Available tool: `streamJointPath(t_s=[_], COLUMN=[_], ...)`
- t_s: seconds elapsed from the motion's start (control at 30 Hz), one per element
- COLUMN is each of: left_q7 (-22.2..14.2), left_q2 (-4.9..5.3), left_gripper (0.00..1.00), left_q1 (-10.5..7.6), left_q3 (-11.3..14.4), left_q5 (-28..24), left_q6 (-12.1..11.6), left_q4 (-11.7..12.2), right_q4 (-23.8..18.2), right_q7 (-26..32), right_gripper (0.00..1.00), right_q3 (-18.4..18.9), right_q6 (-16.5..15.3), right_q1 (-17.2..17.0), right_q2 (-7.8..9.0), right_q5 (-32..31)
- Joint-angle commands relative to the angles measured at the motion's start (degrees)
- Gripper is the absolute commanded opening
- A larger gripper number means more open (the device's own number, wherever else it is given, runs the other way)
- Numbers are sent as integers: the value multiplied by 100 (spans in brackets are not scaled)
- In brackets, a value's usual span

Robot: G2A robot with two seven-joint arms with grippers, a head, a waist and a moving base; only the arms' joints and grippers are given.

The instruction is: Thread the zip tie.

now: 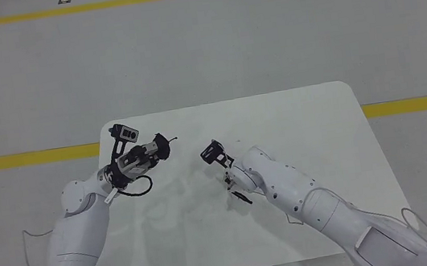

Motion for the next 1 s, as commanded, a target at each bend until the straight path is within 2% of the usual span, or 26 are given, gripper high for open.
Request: streamJointPath(t_s=[0.0,0.57,0.97], left_q7=[0,0,0], left_q2=[0,0,0], left_gripper=[0,0,0], left_q1=[0,0,0], left_q3=[0,0,0], left_q5=[0,0,0], left_q6=[0,0,0], left_q4=[0,0,0], right_q4=[-45,-261,-95], right_q7=[-8,229,411], right_gripper=[17,20,18], right_q3=[39,453,413], right_q6=[1,3,-123], right_q1=[-22,-300,-259], right_q2=[1,93,-4], right_q5=[-20,-540,-574])
